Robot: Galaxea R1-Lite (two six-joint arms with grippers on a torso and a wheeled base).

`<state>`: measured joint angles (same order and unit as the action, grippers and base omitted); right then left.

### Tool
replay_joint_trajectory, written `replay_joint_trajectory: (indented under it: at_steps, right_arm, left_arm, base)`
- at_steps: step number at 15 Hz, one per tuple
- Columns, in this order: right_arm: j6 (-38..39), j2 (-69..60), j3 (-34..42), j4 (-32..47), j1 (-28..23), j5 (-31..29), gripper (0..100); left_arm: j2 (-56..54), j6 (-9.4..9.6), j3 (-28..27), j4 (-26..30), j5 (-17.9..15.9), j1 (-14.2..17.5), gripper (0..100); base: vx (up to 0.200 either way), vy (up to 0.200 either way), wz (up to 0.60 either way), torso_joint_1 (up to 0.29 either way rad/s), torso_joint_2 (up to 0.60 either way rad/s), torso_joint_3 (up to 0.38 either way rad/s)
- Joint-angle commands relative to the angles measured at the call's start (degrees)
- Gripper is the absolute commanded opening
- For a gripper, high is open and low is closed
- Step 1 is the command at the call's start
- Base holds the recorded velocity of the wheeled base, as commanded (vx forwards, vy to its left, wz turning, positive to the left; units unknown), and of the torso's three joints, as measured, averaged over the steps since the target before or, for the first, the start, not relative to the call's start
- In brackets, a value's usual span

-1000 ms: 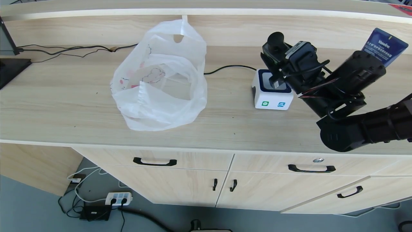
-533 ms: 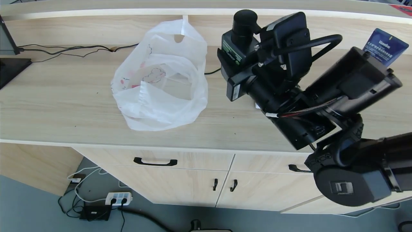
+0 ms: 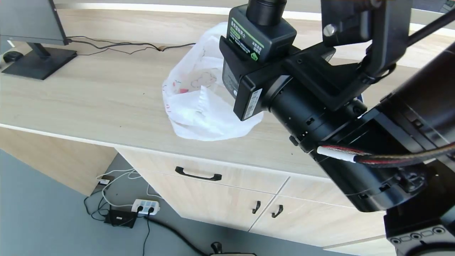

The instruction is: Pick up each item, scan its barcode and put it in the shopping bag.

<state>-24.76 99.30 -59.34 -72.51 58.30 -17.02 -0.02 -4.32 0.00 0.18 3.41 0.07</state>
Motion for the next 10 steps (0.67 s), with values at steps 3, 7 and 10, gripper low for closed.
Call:
replay_joint_trajectory:
  at_steps: [3,7,10]
  right_arm:
    - [8.0,0.6,-3.8,1.8,-1.3,0.5,0]
    - [25.7,2.7,-11.8,12.5,-7.9,0.7,0]
    - [36.7,7.8,-19.7,14.9,-15.9,2.3,0]
  left_arm:
    - [0.0,0.01,0.0,0.0,0.0,0.0,100]
    - [0.0,0.01,0.0,-0.1,0.0,0.0,100]
    - [0.0,0.01,0.0,-0.1,0.0,0.0,100]
  base:
    - [0.0,0.0,0.6,0.002,0.0,0.001]
    - [0.0,0.0,0.0,0.0,0.0,0.0]
    - [0.0,0.0,0.0,0.0,0.0,0.0]
